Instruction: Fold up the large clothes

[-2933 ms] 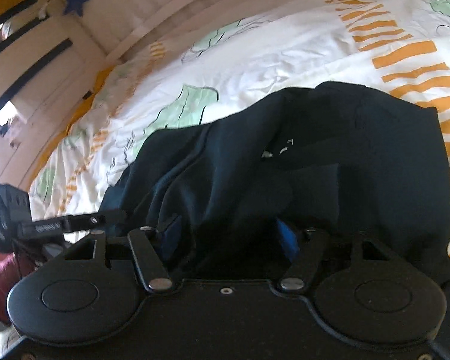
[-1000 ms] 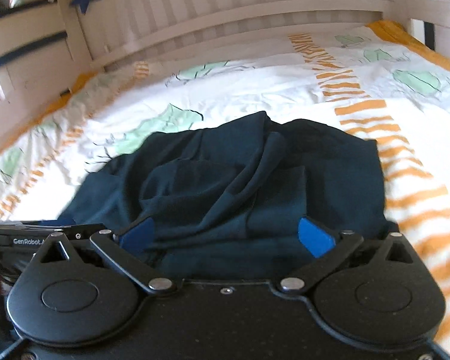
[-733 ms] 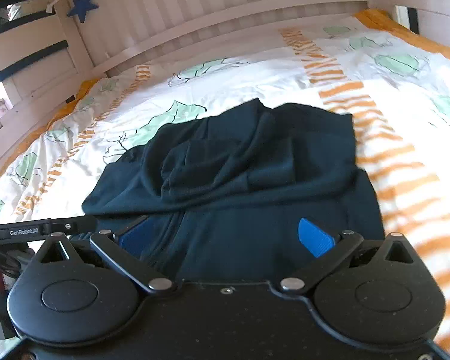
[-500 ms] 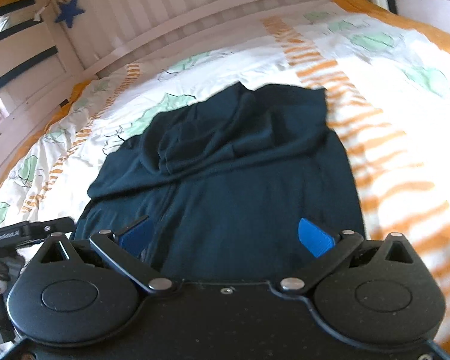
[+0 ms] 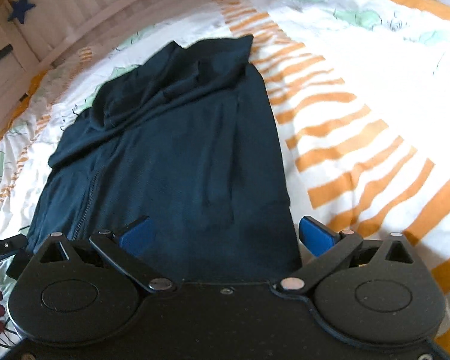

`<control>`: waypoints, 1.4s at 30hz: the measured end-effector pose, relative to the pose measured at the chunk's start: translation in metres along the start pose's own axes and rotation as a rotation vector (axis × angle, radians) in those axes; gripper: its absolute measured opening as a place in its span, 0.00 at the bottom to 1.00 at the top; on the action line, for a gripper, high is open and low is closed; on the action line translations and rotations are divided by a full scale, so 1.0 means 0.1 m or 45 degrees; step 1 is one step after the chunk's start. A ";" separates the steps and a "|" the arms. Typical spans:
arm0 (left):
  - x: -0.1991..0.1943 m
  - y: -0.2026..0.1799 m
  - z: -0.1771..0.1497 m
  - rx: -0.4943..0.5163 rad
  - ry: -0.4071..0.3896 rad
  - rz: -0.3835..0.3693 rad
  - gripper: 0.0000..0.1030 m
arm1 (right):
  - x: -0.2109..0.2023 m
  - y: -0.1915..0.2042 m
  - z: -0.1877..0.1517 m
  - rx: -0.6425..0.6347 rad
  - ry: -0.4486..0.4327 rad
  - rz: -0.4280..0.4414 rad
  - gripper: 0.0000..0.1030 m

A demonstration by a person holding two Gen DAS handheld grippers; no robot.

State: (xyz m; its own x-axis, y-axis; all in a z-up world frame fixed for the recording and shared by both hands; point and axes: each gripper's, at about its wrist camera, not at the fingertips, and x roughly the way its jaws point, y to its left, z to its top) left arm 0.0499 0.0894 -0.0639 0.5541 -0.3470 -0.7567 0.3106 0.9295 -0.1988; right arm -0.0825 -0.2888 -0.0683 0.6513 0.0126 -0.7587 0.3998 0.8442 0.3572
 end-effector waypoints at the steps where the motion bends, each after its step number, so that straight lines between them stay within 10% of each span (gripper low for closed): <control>1: 0.02 0.02 -0.02 -0.002 0.014 0.007 1.00 | 0.03 -0.02 0.00 0.012 0.021 0.008 1.00; 35: 0.19 0.01 -0.16 -0.014 0.141 -0.055 0.98 | 0.19 -0.12 -0.04 0.038 0.131 0.112 1.00; 38: 0.15 0.04 -0.16 -0.060 0.096 -0.042 0.61 | 0.16 -0.17 -0.05 0.074 0.128 0.172 0.98; 42: 0.08 0.15 -0.16 -0.159 0.045 -0.103 0.18 | 0.09 -0.20 -0.04 0.107 0.104 0.137 0.57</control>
State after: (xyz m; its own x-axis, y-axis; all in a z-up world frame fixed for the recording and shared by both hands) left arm 0.0466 0.1025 -0.0825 0.5030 -0.4186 -0.7561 0.2531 0.9079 -0.3343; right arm -0.0873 -0.3030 -0.0848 0.6399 0.1469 -0.7543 0.3852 0.7880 0.4802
